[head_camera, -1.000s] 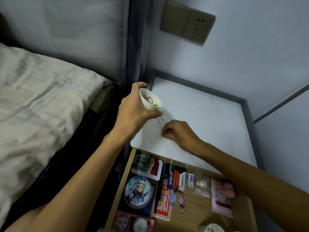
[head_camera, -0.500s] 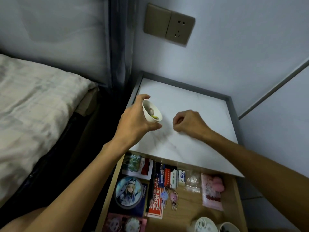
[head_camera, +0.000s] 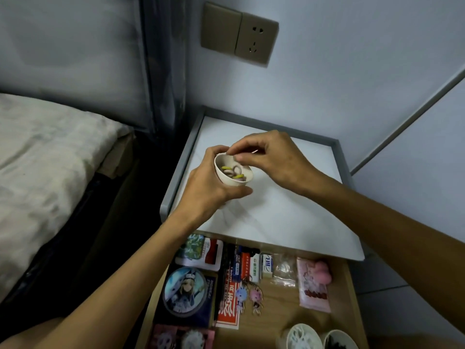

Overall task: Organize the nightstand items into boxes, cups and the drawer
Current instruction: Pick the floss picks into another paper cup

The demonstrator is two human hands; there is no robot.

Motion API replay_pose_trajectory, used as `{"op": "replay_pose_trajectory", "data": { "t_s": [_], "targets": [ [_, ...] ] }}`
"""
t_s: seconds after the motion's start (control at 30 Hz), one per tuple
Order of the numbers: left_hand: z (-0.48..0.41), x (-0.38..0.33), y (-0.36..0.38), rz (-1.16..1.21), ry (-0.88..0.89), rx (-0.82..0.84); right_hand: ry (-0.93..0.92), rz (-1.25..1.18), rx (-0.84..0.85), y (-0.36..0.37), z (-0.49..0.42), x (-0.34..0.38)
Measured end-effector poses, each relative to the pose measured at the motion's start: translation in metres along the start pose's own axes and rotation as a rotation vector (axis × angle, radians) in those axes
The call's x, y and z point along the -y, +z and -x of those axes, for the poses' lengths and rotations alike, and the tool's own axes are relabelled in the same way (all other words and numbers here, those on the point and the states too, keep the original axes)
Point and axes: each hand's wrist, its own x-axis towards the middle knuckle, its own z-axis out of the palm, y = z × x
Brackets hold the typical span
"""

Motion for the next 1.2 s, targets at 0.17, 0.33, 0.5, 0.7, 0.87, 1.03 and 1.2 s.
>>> {"op": "replay_pose_trajectory", "data": {
  "t_s": [0.17, 0.33, 0.5, 0.7, 0.87, 1.03, 1.2],
  "targets": [
    [0.003, -0.004, 0.008, 0.112, -0.023, 0.057, 0.016, 0.021, -0.024, -0.009, 0.014, -0.003],
    [0.013, -0.020, 0.021, 0.258, 0.019, 0.068, 0.202, 0.096, -0.126, -0.020, 0.032, -0.005],
    [0.029, -0.025, 0.046, 0.287, 0.103, 0.162, 0.375, 0.083, -0.100, -0.020, 0.070, -0.009],
    [0.062, -0.034, 0.054, 0.124, -0.021, 0.416, 0.434, 0.176, -0.146, -0.023, 0.130, -0.027],
    [0.096, -0.036, 0.056, -0.366, -0.093, 0.327, 0.452, 0.157, -0.056, 0.015, 0.178, -0.042],
    [0.123, 0.002, 0.072, -0.708, -0.001, 0.486, 0.419, 0.108, -0.014, 0.063, 0.215, -0.052],
    [0.148, 0.034, 0.088, -0.765, -0.046, 0.556, 0.407, -0.078, 0.092, 0.075, 0.246, -0.064]
  ]
}}
